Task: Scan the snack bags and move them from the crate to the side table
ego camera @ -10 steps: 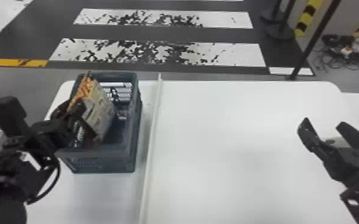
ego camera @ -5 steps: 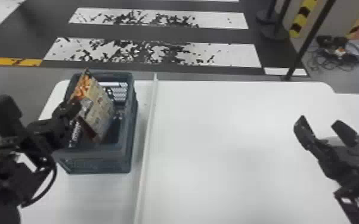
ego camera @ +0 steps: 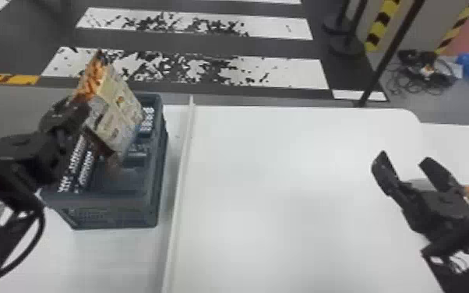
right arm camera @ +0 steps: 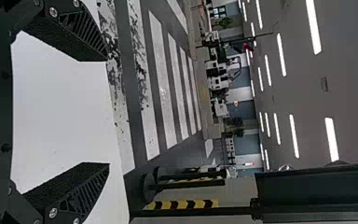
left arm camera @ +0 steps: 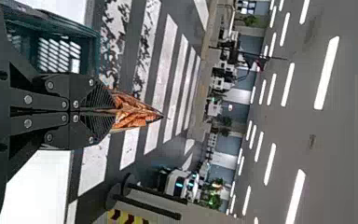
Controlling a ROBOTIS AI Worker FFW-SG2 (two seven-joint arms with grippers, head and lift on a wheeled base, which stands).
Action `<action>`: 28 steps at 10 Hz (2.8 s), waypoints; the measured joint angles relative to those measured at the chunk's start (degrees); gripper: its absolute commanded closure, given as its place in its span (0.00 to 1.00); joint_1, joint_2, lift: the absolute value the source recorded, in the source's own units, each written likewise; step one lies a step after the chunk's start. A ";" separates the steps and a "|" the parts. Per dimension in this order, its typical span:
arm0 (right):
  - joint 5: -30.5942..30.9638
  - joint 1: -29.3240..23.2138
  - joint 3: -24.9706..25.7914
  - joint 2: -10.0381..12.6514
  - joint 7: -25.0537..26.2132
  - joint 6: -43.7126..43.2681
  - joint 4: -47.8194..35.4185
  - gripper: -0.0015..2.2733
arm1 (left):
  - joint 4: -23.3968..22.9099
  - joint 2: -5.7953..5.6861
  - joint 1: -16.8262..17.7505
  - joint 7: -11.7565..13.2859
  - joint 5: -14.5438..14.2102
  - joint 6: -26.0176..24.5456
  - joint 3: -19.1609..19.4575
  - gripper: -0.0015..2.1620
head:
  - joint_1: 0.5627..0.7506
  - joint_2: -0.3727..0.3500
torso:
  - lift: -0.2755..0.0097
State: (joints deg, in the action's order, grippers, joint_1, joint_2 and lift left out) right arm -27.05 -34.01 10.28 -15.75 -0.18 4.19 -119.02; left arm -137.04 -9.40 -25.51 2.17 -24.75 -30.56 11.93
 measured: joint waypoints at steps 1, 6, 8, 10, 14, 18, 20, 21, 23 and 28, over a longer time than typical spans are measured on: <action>-0.12 0.00 0.01 -0.09 0.00 -0.01 -0.02 0.06 | -4.64 0.00 -1.19 -0.07 -0.03 -0.97 0.01 0.93 | 0.70 0.39 | 0.66; -0.79 0.16 0.63 -0.42 0.30 -0.02 0.04 0.06 | -15.39 0.34 -3.19 1.15 -5.59 -5.43 -1.76 0.93 | 0.70 0.26 | 0.66; -0.81 0.46 0.87 -0.42 0.79 -0.02 0.24 0.06 | -13.53 0.57 -1.85 2.03 -6.60 -6.59 -8.18 0.93 | 0.70 0.16 | 0.66; -0.81 0.76 1.28 -0.43 1.59 -0.02 0.34 0.06 | -8.85 0.69 0.28 3.27 -6.97 -6.66 -15.56 0.93 | 0.70 0.04 | 0.66; -0.98 1.64 1.64 -0.54 1.58 -0.02 1.38 0.06 | 2.11 1.07 3.34 6.19 -8.86 -6.02 -24.87 0.93 | 0.70 0.03 | 0.66; -0.90 2.03 1.46 -0.44 1.58 -0.02 1.83 0.06 | 18.57 3.29 7.36 10.17 -12.76 -1.94 -30.97 0.93 | 0.70 0.03 | 0.66; -0.90 2.03 1.24 -0.18 1.58 -0.02 1.86 0.06 | 27.80 4.74 9.62 12.65 -14.79 1.85 -34.20 0.93 | 0.70 0.03 | 0.66; -0.89 2.02 1.19 -0.11 1.58 -0.02 1.86 0.06 | 31.89 5.49 10.69 13.56 -16.33 2.90 -34.87 0.93 | 0.70 0.03 | 0.66; -0.77 2.02 1.00 -0.02 1.57 -0.02 2.01 0.06 | 39.12 6.78 12.40 15.09 -18.16 4.82 -35.40 0.93 | 0.70 0.03 | 0.66; -0.72 1.77 0.78 0.02 1.51 -0.31 1.95 0.06 | 48.28 7.63 14.66 13.10 -17.62 12.32 -37.78 0.63 | 0.70 0.03 | 0.66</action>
State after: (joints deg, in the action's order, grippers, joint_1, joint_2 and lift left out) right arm -27.77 -32.24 11.07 -15.73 1.34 3.88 -117.07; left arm -88.76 -1.77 -10.84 15.28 -42.37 -18.23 -25.85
